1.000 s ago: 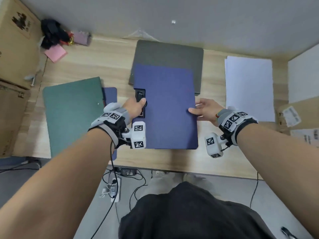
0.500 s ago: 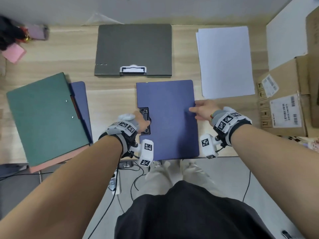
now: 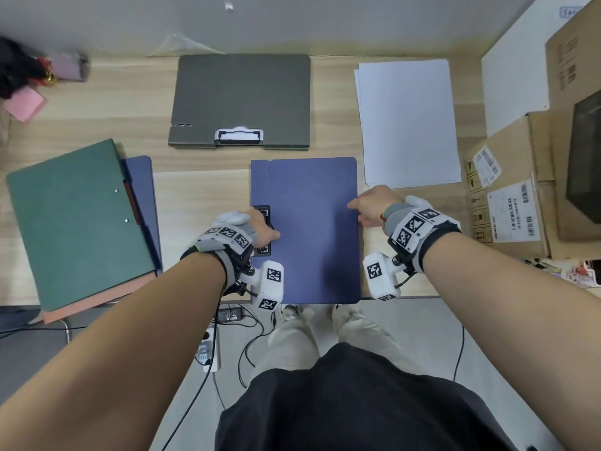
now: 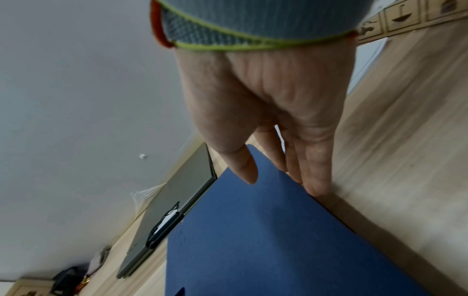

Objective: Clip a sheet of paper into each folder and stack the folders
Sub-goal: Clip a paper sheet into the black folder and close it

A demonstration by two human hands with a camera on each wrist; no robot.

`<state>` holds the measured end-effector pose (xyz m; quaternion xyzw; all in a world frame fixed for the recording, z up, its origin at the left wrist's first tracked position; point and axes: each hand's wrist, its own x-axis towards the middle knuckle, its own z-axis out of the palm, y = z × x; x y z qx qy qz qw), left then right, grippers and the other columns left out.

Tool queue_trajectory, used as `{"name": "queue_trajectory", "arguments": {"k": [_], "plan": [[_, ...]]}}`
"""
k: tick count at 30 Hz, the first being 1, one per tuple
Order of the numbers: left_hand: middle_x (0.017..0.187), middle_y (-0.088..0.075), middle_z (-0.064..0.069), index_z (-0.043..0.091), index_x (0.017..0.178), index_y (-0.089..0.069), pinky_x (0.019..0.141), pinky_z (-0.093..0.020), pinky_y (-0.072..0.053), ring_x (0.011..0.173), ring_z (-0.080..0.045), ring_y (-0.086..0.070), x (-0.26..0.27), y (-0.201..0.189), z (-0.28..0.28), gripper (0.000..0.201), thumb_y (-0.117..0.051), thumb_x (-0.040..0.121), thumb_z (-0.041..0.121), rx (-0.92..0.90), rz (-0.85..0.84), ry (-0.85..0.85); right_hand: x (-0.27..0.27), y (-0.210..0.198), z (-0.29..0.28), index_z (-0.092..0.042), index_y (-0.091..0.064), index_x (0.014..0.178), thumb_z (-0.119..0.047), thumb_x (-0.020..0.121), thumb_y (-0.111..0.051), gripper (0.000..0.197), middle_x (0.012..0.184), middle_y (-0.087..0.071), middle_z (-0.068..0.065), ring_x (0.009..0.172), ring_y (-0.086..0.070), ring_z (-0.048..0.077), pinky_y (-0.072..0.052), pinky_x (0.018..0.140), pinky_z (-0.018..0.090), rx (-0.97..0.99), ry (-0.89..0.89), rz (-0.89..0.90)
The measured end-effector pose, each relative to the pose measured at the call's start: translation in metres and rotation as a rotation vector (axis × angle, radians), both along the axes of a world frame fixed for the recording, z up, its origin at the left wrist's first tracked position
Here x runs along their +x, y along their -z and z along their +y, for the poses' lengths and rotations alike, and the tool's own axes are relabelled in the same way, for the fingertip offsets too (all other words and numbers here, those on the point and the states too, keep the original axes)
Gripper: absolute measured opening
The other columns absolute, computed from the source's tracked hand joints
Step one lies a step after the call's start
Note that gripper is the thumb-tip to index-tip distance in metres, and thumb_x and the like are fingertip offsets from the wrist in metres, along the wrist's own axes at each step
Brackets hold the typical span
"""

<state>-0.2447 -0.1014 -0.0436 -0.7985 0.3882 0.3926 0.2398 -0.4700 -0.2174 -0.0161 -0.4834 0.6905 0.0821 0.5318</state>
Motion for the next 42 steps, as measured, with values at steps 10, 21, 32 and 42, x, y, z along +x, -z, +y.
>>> {"name": "queue_trajectory", "arguments": {"k": [10, 21, 32, 42], "plan": [[0.099, -0.069, -0.005, 0.013, 0.105, -0.062, 0.091, -0.042, -0.053, 0.092, -0.028, -0.065, 0.008, -0.001, 0.004, 0.062, -0.062, 0.076, 0.068, 0.002, 0.089, -0.078, 0.010, -0.019, -0.010, -0.013, -0.054, 0.076, -0.021, 0.068, -0.056, 0.012, 0.070, -0.059, 0.007, 0.063, -0.064, 0.027, -0.050, 0.069, 0.026, -0.087, -0.102, 0.101], [0.135, -0.051, 0.006, 0.027, 0.140, -0.048, 0.094, -0.042, -0.047, 0.116, -0.022, -0.051, 0.016, -0.124, -0.012, 0.079, -0.040, 0.084, 0.081, -0.355, 0.511, -0.435, 0.075, -0.088, -0.003, -0.016, -0.072, 0.101, -0.062, 0.098, -0.026, 0.064, 0.089, -0.074, 0.007, 0.068, -0.065, 0.020, -0.053, 0.066, 0.030, 0.188, -0.239, -0.578], [0.141, -0.045, -0.022, 0.014, 0.156, -0.017, 0.086, -0.037, -0.043, 0.118, -0.039, -0.054, 0.130, -0.139, 0.020, 0.084, -0.059, 0.084, -0.001, -0.693, -0.113, -0.317, 0.138, -0.045, 0.031, -0.021, -0.057, 0.134, -0.054, 0.098, -0.037, 0.053, 0.145, -0.049, 0.002, 0.123, -0.054, 0.025, -0.047, 0.102, 0.041, 0.140, -0.610, -0.136], [0.145, -0.044, -0.005, 0.018, 0.131, -0.055, 0.090, -0.038, -0.040, 0.131, -0.029, -0.044, 0.131, -0.034, 0.053, 0.044, -0.058, 0.092, 0.037, -0.129, -0.225, 0.037, 0.127, -0.014, 0.027, -0.021, -0.050, 0.141, -0.045, 0.095, -0.052, 0.052, 0.142, -0.050, 0.004, 0.129, -0.049, 0.027, -0.044, 0.105, 0.046, 0.152, -0.498, 0.007]]}}
